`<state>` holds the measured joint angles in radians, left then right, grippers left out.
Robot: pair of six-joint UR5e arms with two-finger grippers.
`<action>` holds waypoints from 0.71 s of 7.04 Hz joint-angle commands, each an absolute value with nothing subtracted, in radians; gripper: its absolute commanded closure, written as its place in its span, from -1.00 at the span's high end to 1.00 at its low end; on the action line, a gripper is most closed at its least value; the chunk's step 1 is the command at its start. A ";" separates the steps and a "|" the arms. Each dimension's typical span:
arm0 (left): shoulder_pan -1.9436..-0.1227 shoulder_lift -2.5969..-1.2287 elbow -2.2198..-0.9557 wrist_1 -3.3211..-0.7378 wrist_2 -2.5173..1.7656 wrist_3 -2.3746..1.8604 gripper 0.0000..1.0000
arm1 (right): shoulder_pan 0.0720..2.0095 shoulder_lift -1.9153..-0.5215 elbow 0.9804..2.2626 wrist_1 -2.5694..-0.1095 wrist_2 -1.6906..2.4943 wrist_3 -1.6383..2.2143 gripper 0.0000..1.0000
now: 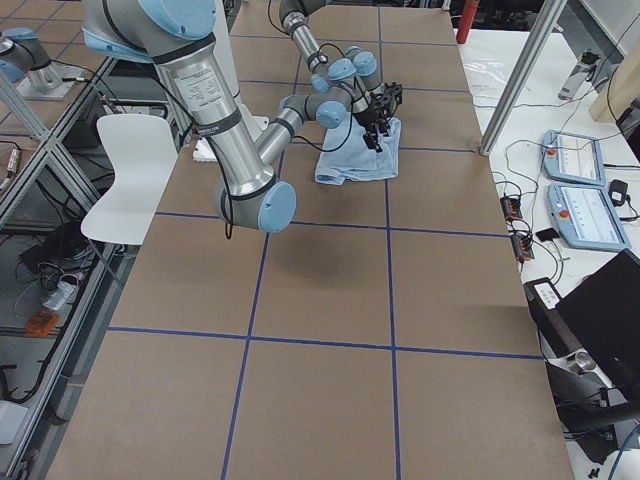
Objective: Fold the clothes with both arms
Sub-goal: 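Release the shirt and raise both grippers off the folded edge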
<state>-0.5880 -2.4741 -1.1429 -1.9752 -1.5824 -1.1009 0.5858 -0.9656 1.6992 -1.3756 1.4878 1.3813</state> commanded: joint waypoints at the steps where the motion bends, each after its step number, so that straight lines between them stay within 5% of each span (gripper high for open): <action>1: -0.642 -2.491 -1.080 -1.977 -1.574 -1.071 1.00 | 0.586 -0.968 1.698 -1.376 1.488 1.379 1.00; 5: -0.730 -2.467 -1.121 -1.974 -1.638 -0.953 1.00 | 0.574 -0.977 1.694 -1.374 1.485 1.390 1.00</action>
<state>-0.7119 -2.4808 -1.0890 -1.9686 -1.5952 -0.9962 0.5795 -0.9752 1.6937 -1.3745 1.4855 1.3844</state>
